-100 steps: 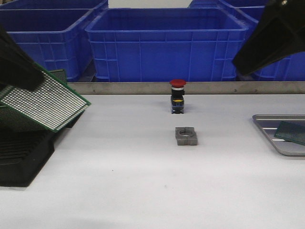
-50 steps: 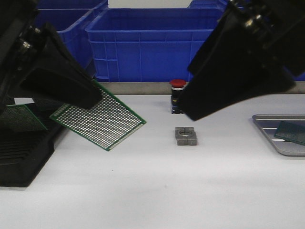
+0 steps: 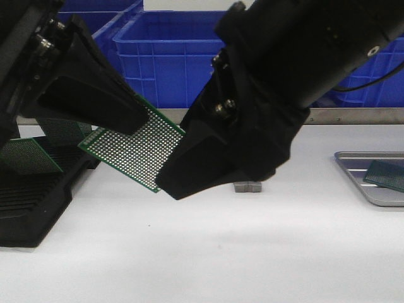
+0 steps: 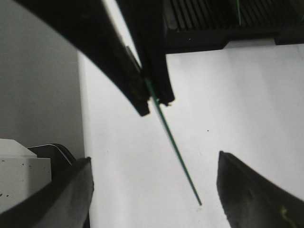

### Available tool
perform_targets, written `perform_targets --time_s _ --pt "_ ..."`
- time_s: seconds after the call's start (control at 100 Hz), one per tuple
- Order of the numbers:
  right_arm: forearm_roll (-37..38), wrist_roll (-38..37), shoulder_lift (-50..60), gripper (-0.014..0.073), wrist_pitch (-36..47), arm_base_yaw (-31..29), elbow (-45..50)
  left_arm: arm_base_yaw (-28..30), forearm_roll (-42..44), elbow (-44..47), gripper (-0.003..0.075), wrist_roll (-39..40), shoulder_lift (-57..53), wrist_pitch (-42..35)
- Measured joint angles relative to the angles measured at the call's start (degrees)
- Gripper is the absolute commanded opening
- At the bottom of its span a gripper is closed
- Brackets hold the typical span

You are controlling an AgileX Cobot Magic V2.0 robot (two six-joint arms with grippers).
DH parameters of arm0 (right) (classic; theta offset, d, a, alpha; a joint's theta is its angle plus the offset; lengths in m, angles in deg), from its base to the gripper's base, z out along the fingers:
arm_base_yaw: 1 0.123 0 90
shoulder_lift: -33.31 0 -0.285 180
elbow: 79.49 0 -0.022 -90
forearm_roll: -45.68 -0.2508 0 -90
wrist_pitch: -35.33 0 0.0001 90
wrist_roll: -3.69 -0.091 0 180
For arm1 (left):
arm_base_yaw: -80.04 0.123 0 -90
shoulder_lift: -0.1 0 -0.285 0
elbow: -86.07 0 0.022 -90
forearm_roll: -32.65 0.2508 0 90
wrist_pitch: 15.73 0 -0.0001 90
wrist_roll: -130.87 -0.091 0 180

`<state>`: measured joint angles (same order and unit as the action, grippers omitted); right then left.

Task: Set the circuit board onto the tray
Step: 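Grasp the board's free edge with the right gripper, release the left, then carry the board to the steel tray and release it with the right gripper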

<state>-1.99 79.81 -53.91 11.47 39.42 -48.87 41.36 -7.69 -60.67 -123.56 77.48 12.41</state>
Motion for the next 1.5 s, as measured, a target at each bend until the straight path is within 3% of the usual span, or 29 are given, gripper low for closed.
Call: perform_targets --time_s 0.27,0.34,0.58,0.69,0.84,0.93,1.18,1.5 --pt "-3.52 2.42 -3.42 0.0528 2.15 0.02 0.0 0.0 0.0 0.0 -0.002 0.0 0.0 0.0" --pt "-4.14 2.63 -3.52 0.0431 3.08 0.02 0.0 0.0 -0.09 0.0 -0.002 0.0 0.0 0.0" --pt "-4.87 2.75 -3.52 -0.0079 3.77 0.02 0.0 0.0 -0.09 0.0 -0.0015 -0.04 0.0 0.28" --pt "-4.52 3.85 -3.52 -0.0069 1.5 0.24 0.0 0.0 0.4 -0.1 0.0094 -0.64 0.0 -0.02" --pt "-5.34 3.6 -3.52 -0.0069 1.34 0.38 0.0 0.0 0.07 -0.13 0.044 -0.5 0.0 0.2" --pt "-5.74 3.37 -3.56 -0.0069 2.13 0.26 0.0 0.0 -0.06 -0.13 0.0557 -0.5 0.0 -0.29" --pt "-7.17 1.52 -3.56 -0.0069 2.39 -5.88 0.0 0.48 -0.26 -0.13 0.0567 -0.41 0.0 -3.67" --pt "-8.3 -6.82 -3.56 -0.0069 2.27 -28.53 0.0 0.97 -0.54 -0.13 0.0567 -0.29 0.0 -4.18"
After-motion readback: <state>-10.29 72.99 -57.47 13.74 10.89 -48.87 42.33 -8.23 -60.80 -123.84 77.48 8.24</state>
